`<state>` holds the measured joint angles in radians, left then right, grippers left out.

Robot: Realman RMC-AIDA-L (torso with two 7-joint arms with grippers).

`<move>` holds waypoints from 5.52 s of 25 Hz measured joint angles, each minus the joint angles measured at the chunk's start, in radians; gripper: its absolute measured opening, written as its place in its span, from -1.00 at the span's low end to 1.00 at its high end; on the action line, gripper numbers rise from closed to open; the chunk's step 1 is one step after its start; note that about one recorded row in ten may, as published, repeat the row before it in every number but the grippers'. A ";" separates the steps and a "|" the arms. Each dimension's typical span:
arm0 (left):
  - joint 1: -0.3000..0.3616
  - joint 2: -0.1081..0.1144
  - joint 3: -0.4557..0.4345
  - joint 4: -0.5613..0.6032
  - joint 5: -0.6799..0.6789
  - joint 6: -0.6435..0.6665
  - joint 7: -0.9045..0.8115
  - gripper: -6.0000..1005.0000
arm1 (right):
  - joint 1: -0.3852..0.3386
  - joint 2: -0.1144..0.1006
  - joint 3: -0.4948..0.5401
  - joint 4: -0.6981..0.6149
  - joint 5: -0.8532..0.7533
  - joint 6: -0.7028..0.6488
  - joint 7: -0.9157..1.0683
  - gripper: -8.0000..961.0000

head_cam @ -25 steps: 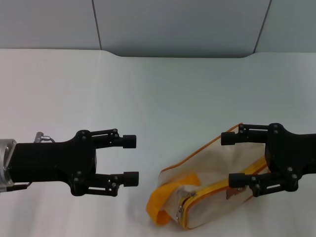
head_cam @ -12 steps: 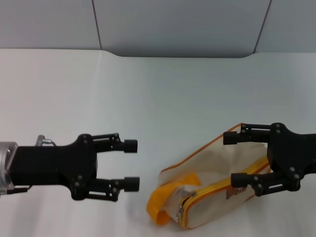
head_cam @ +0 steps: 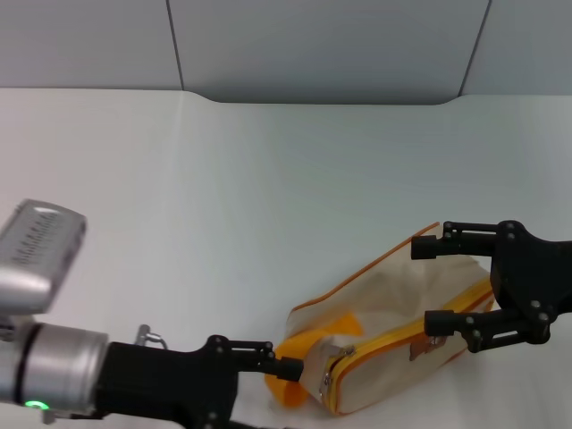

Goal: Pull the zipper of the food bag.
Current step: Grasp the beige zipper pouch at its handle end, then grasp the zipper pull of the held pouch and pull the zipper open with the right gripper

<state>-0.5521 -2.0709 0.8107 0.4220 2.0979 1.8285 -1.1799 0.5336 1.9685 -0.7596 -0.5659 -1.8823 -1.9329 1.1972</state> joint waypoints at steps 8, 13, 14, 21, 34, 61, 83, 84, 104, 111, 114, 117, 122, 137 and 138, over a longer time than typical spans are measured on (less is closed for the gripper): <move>-0.036 -0.008 -0.011 -0.133 -0.007 -0.282 0.015 0.63 | 0.001 -0.003 0.001 0.000 0.000 0.000 0.001 0.73; -0.056 -0.008 -0.012 -0.152 -0.082 -0.396 0.031 0.63 | 0.001 -0.004 0.000 -0.002 0.000 0.001 0.001 0.73; -0.056 -0.007 -0.012 -0.151 -0.107 -0.408 0.038 0.63 | 0.000 -0.004 0.000 -0.002 0.000 0.004 0.001 0.73; -0.078 -0.006 0.006 -0.147 -0.175 -0.450 0.066 0.63 | -0.003 -0.005 0.004 -0.002 0.000 0.009 0.003 0.73; -0.080 -0.010 0.023 -0.257 -0.306 -0.526 0.113 0.50 | -0.006 -0.005 0.029 -0.002 0.002 0.034 0.005 0.73; -0.110 -0.008 0.023 -0.276 -0.341 -0.480 0.255 -0.81 | -0.018 0.043 0.200 -0.005 0.011 0.077 -0.028 0.73; -0.097 0.026 0.052 0.025 -0.307 -0.372 0.111 -0.83 | 0.101 0.120 0.216 0.149 0.051 0.370 -0.624 0.33; -0.099 0.026 0.052 0.031 -0.306 -0.372 0.108 -0.83 | 0.106 0.121 0.193 0.155 0.052 0.390 -0.652 0.27; -0.102 0.031 0.040 0.107 -0.266 -0.362 0.048 -0.83 | 0.133 0.124 0.159 0.251 0.071 0.411 -0.843 -0.06; -0.096 0.029 0.039 0.107 -0.269 -0.362 0.046 -0.84 | 0.123 0.124 0.153 0.260 0.104 0.395 -0.876 -0.16; -0.094 0.025 0.039 0.107 -0.270 -0.361 0.048 -0.84 | 0.127 0.124 0.145 0.276 0.102 0.408 -0.877 -0.23; -0.094 0.022 0.039 0.107 -0.270 -0.362 0.049 -0.84 | 0.132 0.124 0.145 0.288 0.100 0.412 -0.880 -0.31; -0.094 0.021 0.039 0.106 -0.271 -0.362 0.049 -0.84 | 0.135 0.124 0.144 0.299 0.099 0.415 -0.891 -0.43; -0.079 0.019 -0.043 0.095 -0.275 -0.401 0.061 -0.85 | 0.076 0.118 0.104 0.287 0.076 0.411 -0.874 -0.99; -0.079 0.019 -0.043 0.095 -0.275 -0.401 0.061 -0.85 | 0.076 0.118 0.104 0.287 0.076 0.411 -0.874 -0.98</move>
<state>-0.6312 -2.0518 0.7673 0.5174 1.8232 1.4274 -1.1192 0.6100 2.0860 -0.6552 -0.2788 -1.8065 -1.5218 0.3232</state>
